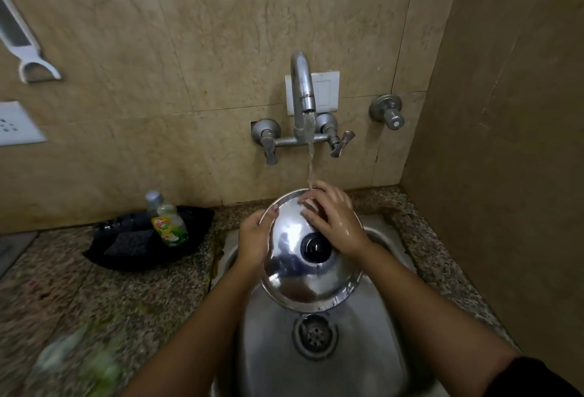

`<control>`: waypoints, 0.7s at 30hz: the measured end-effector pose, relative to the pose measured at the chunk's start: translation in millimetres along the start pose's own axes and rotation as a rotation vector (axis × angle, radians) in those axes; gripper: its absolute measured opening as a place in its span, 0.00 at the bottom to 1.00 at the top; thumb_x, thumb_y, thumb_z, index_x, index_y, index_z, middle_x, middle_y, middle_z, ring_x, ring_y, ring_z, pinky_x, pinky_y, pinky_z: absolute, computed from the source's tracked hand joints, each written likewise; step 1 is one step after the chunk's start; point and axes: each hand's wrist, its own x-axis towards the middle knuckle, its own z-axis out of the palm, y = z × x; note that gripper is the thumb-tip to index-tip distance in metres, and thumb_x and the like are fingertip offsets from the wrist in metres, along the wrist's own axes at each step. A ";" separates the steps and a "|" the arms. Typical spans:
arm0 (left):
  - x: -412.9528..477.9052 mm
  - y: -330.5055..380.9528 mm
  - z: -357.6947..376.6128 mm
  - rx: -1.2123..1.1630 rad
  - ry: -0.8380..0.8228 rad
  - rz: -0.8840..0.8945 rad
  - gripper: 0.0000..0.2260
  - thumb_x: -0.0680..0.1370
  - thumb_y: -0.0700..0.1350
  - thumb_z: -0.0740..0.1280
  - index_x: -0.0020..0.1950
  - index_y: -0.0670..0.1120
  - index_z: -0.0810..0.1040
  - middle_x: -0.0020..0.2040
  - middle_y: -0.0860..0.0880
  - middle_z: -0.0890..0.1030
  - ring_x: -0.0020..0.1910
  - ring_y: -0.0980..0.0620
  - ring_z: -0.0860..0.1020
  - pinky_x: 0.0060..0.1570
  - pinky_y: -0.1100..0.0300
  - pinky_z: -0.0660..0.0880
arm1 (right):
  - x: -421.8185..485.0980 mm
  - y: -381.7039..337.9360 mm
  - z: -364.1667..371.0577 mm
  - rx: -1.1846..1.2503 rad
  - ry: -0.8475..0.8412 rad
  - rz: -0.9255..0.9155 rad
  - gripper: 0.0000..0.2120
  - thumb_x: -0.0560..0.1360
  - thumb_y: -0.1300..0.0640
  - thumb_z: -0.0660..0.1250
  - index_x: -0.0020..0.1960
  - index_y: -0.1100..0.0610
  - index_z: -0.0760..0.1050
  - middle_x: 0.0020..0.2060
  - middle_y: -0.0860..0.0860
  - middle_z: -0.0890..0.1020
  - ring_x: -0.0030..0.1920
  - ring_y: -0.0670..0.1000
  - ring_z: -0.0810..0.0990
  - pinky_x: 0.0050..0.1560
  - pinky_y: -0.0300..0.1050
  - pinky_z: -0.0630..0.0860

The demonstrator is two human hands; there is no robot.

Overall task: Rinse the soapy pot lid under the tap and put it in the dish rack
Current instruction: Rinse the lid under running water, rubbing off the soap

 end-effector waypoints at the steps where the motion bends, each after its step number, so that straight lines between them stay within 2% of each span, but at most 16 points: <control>1: -1.4 2.9 -1.4 0.006 -0.034 0.014 0.12 0.78 0.45 0.66 0.43 0.37 0.80 0.34 0.45 0.80 0.30 0.55 0.78 0.30 0.65 0.74 | 7.6 -9.8 -0.9 0.007 -0.066 -0.010 0.11 0.78 0.48 0.62 0.59 0.48 0.73 0.63 0.46 0.74 0.63 0.43 0.65 0.66 0.48 0.60; 3: -2.1 5.4 -3.0 0.029 -0.078 0.050 0.12 0.78 0.46 0.66 0.42 0.38 0.81 0.37 0.42 0.81 0.34 0.50 0.78 0.35 0.60 0.75 | 22.4 -26.4 -1.9 0.021 -0.157 -0.045 0.09 0.78 0.49 0.63 0.56 0.50 0.74 0.55 0.46 0.79 0.53 0.41 0.69 0.58 0.45 0.64; 6: -2.4 0.6 -8.6 0.028 -0.005 0.056 0.12 0.77 0.47 0.66 0.37 0.43 0.80 0.36 0.42 0.80 0.36 0.48 0.77 0.39 0.54 0.73 | 36.2 -26.0 -2.3 0.119 -0.189 -0.015 0.06 0.76 0.49 0.65 0.52 0.47 0.74 0.47 0.43 0.80 0.48 0.45 0.78 0.51 0.46 0.74; 8: -4.5 -0.7 -12.7 -0.068 0.062 0.005 0.11 0.78 0.48 0.65 0.39 0.44 0.80 0.37 0.43 0.80 0.38 0.46 0.77 0.42 0.52 0.74 | 39.9 -14.4 -6.8 0.289 -0.078 0.158 0.04 0.76 0.52 0.66 0.50 0.49 0.74 0.45 0.45 0.81 0.46 0.47 0.80 0.49 0.48 0.77; 10: -1.8 -2.1 -17.9 -0.165 0.043 -0.080 0.11 0.78 0.48 0.66 0.44 0.42 0.81 0.41 0.41 0.81 0.41 0.45 0.78 0.46 0.50 0.76 | 41.6 -4.8 -11.3 0.466 0.074 0.286 0.03 0.76 0.57 0.67 0.48 0.53 0.73 0.44 0.51 0.82 0.46 0.52 0.81 0.50 0.51 0.77; 11: 1.4 -0.3 -19.5 -0.141 0.010 -0.121 0.11 0.76 0.50 0.67 0.45 0.42 0.81 0.42 0.41 0.81 0.42 0.45 0.79 0.47 0.50 0.76 | 42.5 -3.2 -11.8 0.495 0.089 0.298 0.03 0.76 0.58 0.66 0.46 0.54 0.72 0.43 0.52 0.81 0.46 0.53 0.80 0.51 0.52 0.76; 14: 16.6 12.2 -20.3 0.101 -0.155 -0.133 0.15 0.70 0.53 0.72 0.45 0.41 0.83 0.43 0.41 0.84 0.43 0.42 0.82 0.48 0.49 0.77 | 47.4 -13.8 -6.0 0.404 -0.133 0.189 0.03 0.76 0.56 0.66 0.46 0.52 0.72 0.42 0.48 0.79 0.44 0.50 0.79 0.50 0.51 0.76; 16: 22.1 19.3 -15.6 0.114 -0.185 -0.084 0.15 0.71 0.51 0.72 0.40 0.38 0.82 0.36 0.43 0.84 0.37 0.46 0.82 0.40 0.57 0.77 | 48.2 -22.4 0.1 0.366 -0.227 0.105 0.03 0.75 0.55 0.68 0.45 0.49 0.73 0.43 0.44 0.79 0.46 0.48 0.80 0.50 0.50 0.76; 17: 21.7 20.4 -13.7 0.098 -0.157 -0.069 0.14 0.72 0.50 0.72 0.38 0.38 0.81 0.33 0.44 0.83 0.33 0.49 0.80 0.36 0.60 0.76 | 48.4 -22.7 0.6 0.377 -0.197 0.107 0.04 0.74 0.55 0.69 0.44 0.49 0.74 0.42 0.44 0.80 0.46 0.47 0.80 0.50 0.49 0.76; 18: 21.5 17.8 -14.0 0.070 -0.111 -0.069 0.14 0.72 0.50 0.72 0.38 0.38 0.80 0.33 0.43 0.82 0.33 0.48 0.79 0.36 0.60 0.75 | 47.4 -18.7 -1.1 0.404 -0.130 0.145 0.04 0.74 0.55 0.69 0.44 0.50 0.74 0.42 0.44 0.80 0.46 0.47 0.79 0.50 0.48 0.76; 21: 21.9 2.7 -23.3 -0.142 -0.009 -0.166 0.19 0.69 0.53 0.73 0.46 0.36 0.81 0.44 0.37 0.83 0.43 0.40 0.80 0.48 0.48 0.77 | 39.8 2.1 -12.4 0.481 0.167 0.375 0.07 0.74 0.55 0.70 0.42 0.50 0.72 0.39 0.45 0.79 0.44 0.48 0.79 0.50 0.51 0.77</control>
